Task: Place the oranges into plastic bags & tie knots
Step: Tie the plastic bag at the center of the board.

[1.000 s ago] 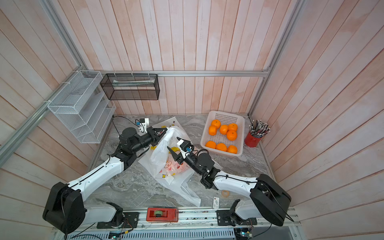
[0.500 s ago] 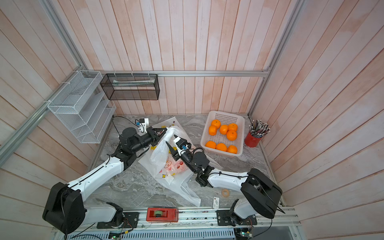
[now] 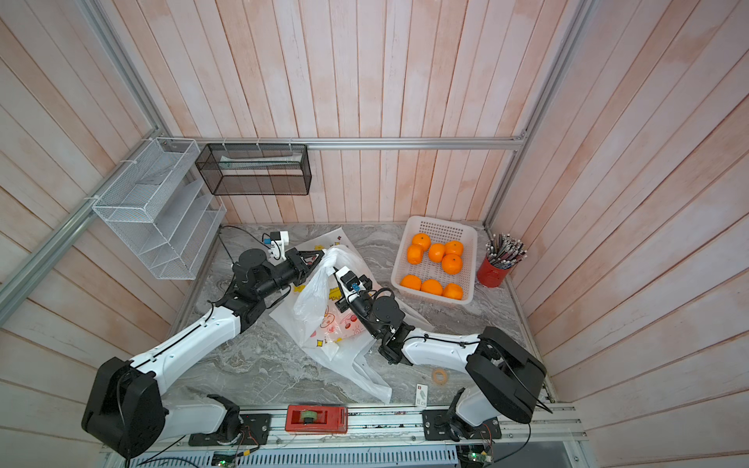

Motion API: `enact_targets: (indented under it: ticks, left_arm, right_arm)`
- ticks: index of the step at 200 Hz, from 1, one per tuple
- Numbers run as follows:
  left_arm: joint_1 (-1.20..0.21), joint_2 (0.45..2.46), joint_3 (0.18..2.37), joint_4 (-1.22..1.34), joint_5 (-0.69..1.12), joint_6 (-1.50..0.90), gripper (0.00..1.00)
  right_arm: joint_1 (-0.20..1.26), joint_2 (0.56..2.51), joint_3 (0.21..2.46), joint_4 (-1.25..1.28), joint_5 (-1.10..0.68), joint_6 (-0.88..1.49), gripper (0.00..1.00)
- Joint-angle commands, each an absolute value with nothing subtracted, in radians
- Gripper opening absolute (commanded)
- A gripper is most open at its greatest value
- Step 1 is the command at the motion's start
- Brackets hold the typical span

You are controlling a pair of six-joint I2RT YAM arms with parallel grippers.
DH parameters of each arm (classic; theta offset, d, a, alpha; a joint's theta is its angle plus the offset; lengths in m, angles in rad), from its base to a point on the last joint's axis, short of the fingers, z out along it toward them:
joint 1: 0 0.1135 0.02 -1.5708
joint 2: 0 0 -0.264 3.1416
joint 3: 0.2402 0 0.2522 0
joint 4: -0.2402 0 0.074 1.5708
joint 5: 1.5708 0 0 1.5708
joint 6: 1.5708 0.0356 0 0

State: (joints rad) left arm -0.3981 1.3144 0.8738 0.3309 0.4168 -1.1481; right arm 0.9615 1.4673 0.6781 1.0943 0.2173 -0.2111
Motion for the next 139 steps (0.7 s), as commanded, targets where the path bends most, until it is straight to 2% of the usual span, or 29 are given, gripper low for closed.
enact_targets:
  ticks: [1,44,91,139]
  left_arm:
    - [-0.354,1.282,0.911,0.283,0.372,-1.047,0.0]
    - [-0.295,1.27,0.926,0.217,0.313,-0.954,0.0]
    - [-0.27,1.257,0.915,0.114,0.173,-0.829,0.0]
    - [-0.221,1.252,0.845,0.085,0.088,-0.765,0.0]
  right_arm:
    - [0.966,1.409,0.645,1.061,0.268,-0.223,0.0]
    - [0.966,1.323,0.58,0.938,0.319,-0.208,0.0]
    - [0.966,1.238,0.53,0.729,0.44,-0.147,0.0]
    - [0.925,1.236,0.563,0.412,0.592,0.064,0.0]
